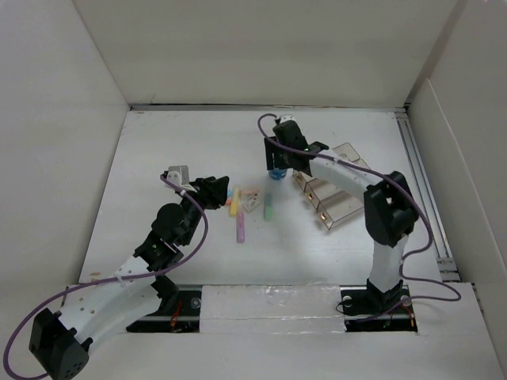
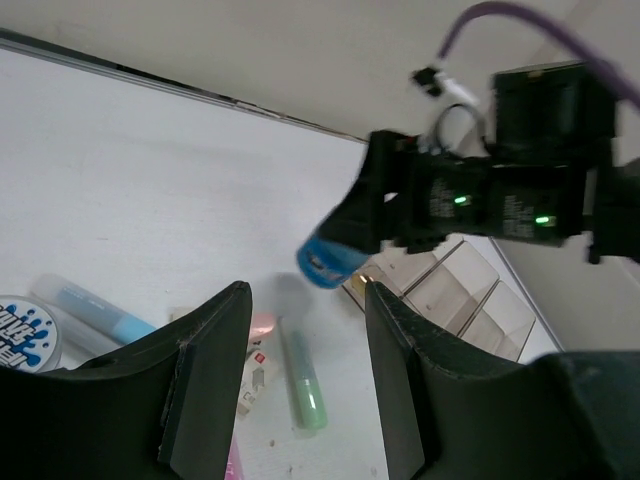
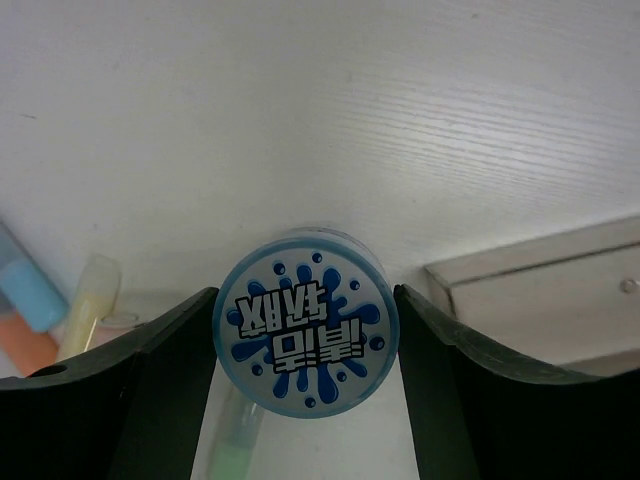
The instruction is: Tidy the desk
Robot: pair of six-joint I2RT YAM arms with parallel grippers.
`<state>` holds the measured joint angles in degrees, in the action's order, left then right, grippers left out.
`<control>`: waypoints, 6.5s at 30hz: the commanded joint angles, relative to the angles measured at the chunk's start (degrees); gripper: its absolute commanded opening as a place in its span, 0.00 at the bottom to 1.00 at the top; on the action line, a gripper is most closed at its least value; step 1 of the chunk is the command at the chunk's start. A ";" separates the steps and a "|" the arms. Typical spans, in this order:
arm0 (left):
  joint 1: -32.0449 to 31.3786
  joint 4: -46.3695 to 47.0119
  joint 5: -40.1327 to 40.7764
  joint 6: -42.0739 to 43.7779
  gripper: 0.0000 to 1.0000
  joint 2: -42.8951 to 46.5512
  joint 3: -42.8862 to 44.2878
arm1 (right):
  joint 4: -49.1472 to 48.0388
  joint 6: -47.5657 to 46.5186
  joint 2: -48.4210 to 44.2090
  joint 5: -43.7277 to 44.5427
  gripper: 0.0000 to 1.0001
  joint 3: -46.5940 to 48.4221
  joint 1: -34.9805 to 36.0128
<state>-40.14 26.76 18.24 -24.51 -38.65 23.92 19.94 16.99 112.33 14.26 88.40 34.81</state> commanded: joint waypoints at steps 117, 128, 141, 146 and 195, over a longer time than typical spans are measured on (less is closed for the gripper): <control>-2.40 -4.44 32.30 -12.67 0.98 41.38 -11.09 | -12.11 0.41 23.03 -18.21 0.54 28.85 21.27; -2.40 -4.44 31.60 -12.31 0.97 41.03 -10.74 | -11.23 0.93 21.71 -17.95 0.50 27.09 21.27; -2.40 -3.83 30.28 -11.61 0.97 40.33 -10.82 | -28.55 8.49 -0.50 -26.57 0.49 6.54 13.81; -2.40 -0.58 26.43 -8.98 0.97 33.31 -9.69 | -32.07 10.86 -10.45 -25.60 0.48 -6.54 5.81; -2.93 -0.74 5.76 1.31 0.95 -2.74 4.90 | -33.93 15.27 -19.96 -14.71 0.50 -28.73 -32.44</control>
<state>-42.94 24.14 24.40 -24.05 -41.56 26.87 -10.39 33.74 94.19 -2.96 57.80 1.28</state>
